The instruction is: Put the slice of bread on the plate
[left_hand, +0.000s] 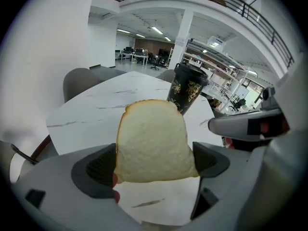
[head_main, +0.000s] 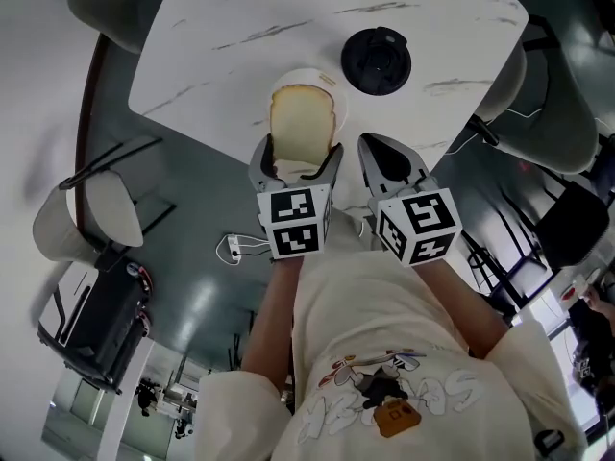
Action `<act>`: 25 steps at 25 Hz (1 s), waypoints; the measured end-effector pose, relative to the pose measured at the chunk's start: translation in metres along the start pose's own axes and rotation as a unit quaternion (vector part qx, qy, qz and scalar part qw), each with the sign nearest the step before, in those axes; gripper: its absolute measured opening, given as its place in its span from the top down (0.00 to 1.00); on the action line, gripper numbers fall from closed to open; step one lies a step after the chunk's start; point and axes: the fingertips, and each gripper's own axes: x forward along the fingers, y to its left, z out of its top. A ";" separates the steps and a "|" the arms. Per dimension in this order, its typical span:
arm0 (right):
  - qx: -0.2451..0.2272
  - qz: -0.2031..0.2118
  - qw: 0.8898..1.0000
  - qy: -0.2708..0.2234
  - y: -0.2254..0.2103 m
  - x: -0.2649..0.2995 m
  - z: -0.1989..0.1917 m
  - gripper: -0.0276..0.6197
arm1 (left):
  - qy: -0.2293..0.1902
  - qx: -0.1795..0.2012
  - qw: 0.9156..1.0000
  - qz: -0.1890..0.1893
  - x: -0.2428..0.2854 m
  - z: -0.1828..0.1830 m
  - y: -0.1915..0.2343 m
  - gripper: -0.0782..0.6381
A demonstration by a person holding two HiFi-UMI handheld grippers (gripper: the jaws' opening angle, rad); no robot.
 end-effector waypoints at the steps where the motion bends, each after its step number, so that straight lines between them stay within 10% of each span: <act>1: 0.001 -0.003 1.000 0.002 -0.002 0.002 -0.002 0.95 | 0.001 0.000 1.000 0.000 0.004 0.000 0.001 0.18; 25: 0.033 -0.021 0.999 0.029 -0.019 0.015 -0.025 0.95 | 0.028 0.003 1.000 -0.013 0.054 -0.007 0.011 0.18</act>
